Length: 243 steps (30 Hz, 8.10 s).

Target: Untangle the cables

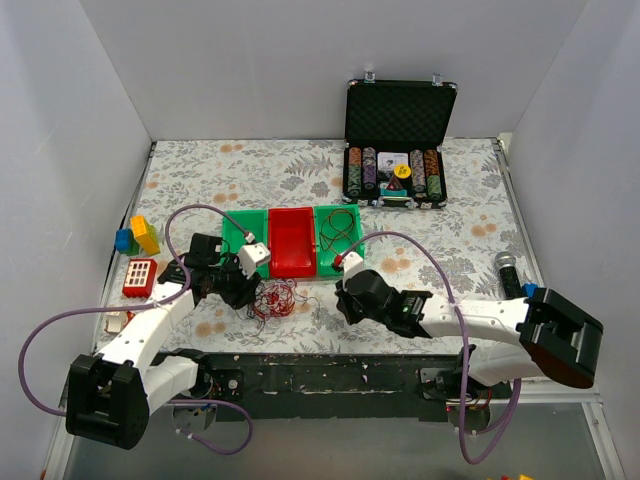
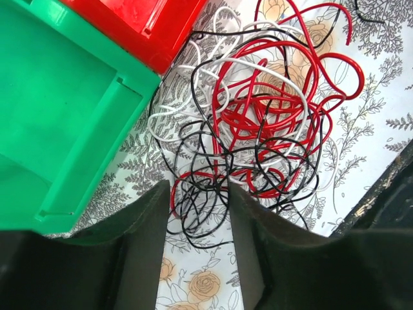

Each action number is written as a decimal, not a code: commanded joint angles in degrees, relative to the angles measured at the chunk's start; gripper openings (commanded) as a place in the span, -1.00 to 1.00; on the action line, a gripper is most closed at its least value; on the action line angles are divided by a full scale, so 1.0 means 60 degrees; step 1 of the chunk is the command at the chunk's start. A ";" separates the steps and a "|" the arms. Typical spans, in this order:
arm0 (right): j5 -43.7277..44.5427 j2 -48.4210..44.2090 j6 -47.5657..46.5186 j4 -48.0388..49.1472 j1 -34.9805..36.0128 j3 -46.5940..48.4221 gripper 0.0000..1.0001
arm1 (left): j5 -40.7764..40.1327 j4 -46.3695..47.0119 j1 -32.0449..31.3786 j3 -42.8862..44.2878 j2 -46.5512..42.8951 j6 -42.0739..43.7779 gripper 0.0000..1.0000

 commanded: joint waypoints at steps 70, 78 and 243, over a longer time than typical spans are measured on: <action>0.1377 -0.1741 0.1745 -0.1613 0.0418 0.0890 -0.97 | 0.0187 -0.1077 -0.0043 0.0826 -0.1865 -0.0306 -1.00; 0.4058 -0.5553 0.3428 -0.4646 0.0418 -0.0094 -0.97 | -0.0383 -0.1077 -0.0029 0.0637 -0.2113 -0.0219 -1.00; 0.5102 -0.3639 0.7755 -0.7377 0.1956 -0.0943 -0.97 | 0.1269 0.1060 -0.3412 0.1484 0.0054 0.2260 0.11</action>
